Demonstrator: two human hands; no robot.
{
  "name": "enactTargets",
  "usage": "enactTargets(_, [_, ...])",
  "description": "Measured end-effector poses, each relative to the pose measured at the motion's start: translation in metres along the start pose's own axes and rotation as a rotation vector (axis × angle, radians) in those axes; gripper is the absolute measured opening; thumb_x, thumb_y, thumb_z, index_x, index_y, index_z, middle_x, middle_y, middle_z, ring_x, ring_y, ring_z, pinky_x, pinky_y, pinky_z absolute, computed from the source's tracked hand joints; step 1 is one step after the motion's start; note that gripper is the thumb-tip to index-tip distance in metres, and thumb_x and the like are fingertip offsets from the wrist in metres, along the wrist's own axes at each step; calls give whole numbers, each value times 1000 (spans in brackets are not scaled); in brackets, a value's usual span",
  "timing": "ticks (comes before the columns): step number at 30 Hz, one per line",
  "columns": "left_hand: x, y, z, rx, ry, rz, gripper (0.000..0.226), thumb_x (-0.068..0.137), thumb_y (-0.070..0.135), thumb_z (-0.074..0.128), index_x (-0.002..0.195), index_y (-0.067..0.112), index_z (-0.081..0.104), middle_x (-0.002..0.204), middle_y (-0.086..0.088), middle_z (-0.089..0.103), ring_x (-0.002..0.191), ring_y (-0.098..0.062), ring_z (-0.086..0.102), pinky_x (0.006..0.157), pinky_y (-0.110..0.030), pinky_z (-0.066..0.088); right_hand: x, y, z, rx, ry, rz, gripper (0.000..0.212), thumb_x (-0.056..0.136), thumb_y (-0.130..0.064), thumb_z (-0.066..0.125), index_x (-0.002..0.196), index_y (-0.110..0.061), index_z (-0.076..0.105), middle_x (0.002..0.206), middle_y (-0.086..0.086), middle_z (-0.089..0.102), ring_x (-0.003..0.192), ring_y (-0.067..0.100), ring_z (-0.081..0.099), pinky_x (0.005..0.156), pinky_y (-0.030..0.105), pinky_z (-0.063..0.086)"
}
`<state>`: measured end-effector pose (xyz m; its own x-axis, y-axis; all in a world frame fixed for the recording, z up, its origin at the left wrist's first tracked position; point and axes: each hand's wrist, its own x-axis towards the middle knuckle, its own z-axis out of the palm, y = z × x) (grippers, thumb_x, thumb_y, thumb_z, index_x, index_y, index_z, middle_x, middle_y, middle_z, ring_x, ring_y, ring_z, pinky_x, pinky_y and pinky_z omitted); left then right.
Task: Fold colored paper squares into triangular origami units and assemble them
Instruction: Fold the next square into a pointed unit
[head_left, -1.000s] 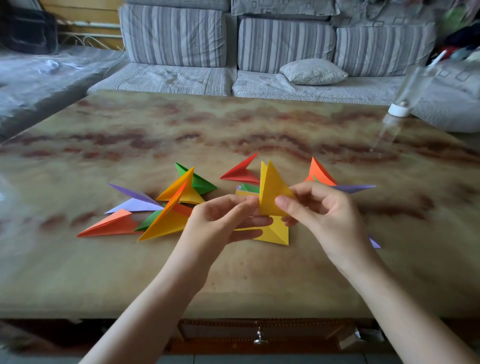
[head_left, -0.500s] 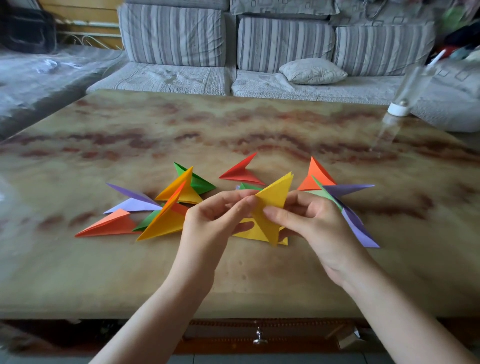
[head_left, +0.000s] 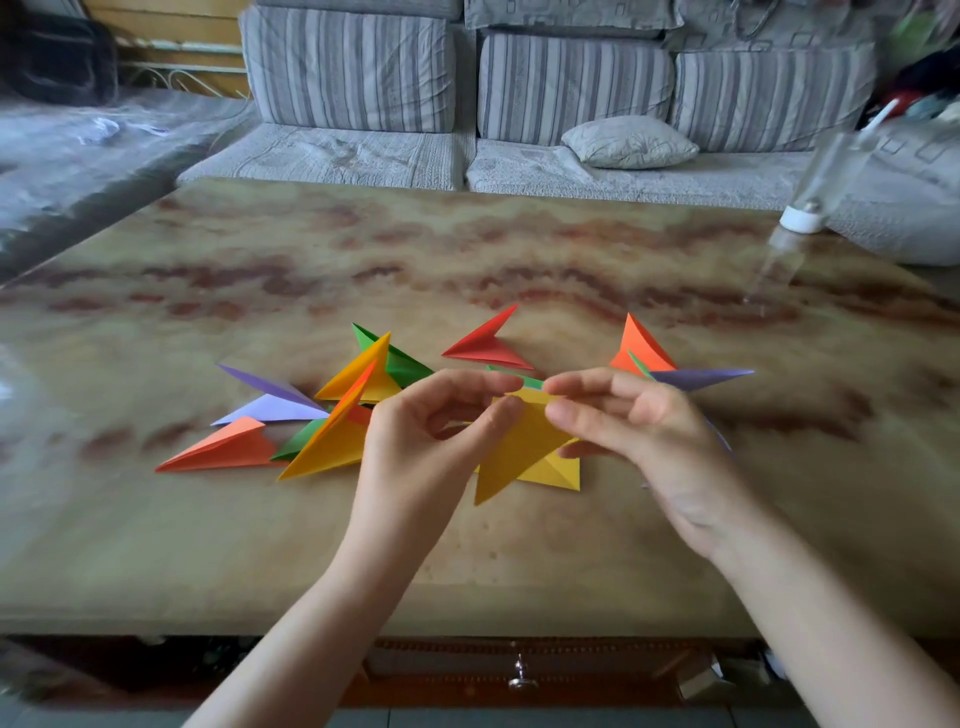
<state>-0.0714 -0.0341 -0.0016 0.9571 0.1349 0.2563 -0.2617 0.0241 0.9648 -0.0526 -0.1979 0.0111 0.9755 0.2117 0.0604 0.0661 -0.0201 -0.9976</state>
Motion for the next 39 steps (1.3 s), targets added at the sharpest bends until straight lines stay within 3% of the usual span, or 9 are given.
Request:
enactTargets(4, [1,-1,-2,79,-90,33,23,77,4,72,83,26,72,73,4,69,69,-4,63,67,-18,51,-2,-4,-5,-91,-47,-9,20,67,-22,72,83,-11,73,76,-2,72,71,0,63,59,5,43])
enactTargets(9, [1,2,-4,186,-148,59,25,78,2,73,89,24,72,79,-3,71,73,-12,65,73,-28,56,-1,2,-4,-142,-89,-37,6,71,-14,72,77,-12,72,70,-4,70,68,3,62,65,12,46])
enactTargets(13, [0,4,-3,197,-149,69,31,77,2,73,89,31,72,79,0,71,70,-8,62,71,-28,54,-1,3,-4,-176,-114,-54,5,78,-8,70,77,-12,72,71,-4,69,70,5,61,66,15,47])
enactTargets(19, [1,4,-4,134,-128,57,28,75,0,74,84,26,70,78,1,72,73,-11,67,74,-25,55,1,0,-7,-246,-113,-79,4,78,-8,71,76,-11,73,69,-2,70,67,4,61,64,15,47])
enactTargets(25, [6,1,-9,42,-125,2,26,74,-3,73,87,16,62,73,1,71,69,-7,66,68,-17,53,-1,-4,-14,-268,-123,-55,7,79,-5,69,73,-8,70,56,-11,65,52,-6,55,48,4,36])
enactTargets(30, [10,1,-15,9,-97,-18,28,73,-2,73,88,16,58,69,4,71,68,-5,66,67,-15,52,0,-5,-22,-312,-138,-61,6,78,-12,71,72,-11,72,69,4,72,63,4,60,65,14,45])
enactTargets(34, [9,1,-16,47,-102,-18,28,74,-1,74,89,17,58,70,3,72,67,-5,66,66,-14,51,-1,-6,-26,-354,-153,-67,6,79,-11,70,72,-10,70,71,4,72,63,3,59,65,15,45])
enactTargets(38, [12,1,-21,72,-71,-29,29,73,2,75,91,18,58,73,1,73,71,-8,67,67,-17,52,-1,-6,-32,-387,-91,-88,5,81,-10,70,76,-8,70,74,3,72,66,5,60,69,31,48])
enactTargets(39, [12,1,-20,77,-81,-32,30,73,2,75,92,18,58,72,2,72,69,-8,67,67,-17,52,-1,-6,-31,-363,-72,-109,5,81,-12,70,78,-8,70,76,3,72,68,5,61,71,29,48])
